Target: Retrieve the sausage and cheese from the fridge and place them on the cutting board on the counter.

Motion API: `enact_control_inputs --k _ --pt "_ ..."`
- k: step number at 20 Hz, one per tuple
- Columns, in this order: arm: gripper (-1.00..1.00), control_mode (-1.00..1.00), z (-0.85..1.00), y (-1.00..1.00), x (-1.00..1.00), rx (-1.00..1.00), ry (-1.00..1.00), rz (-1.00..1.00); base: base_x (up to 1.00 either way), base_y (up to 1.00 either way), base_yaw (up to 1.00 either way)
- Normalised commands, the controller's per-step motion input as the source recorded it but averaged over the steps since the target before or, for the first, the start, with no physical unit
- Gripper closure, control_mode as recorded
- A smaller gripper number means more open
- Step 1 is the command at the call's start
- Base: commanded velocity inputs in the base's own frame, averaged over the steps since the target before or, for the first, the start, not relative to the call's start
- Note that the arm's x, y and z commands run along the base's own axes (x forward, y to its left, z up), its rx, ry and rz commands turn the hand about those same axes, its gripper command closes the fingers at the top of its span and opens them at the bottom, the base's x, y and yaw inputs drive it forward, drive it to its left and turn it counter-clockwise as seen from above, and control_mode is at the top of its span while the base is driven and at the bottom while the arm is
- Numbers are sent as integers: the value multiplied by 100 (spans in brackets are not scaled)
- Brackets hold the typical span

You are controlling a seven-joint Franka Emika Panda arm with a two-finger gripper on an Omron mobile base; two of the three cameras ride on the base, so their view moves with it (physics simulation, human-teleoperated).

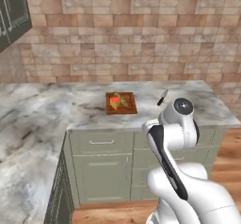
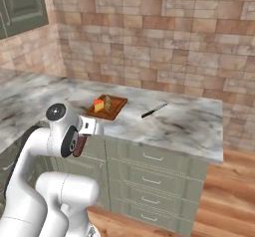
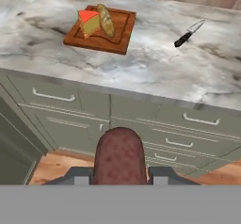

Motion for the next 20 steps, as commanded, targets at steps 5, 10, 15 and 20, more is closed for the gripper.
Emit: enact_control_inputs --k 5,10,15,20 --pt "100 100 0 0 0 0 0 0 34 64 -25" --pt "100 100 0 0 0 0 0 0 45 49 -23" --pt "100 100 0 0 0 0 0 0 65 4 -18" --pt "100 100 0 0 0 0 0 0 57 -1 -6"
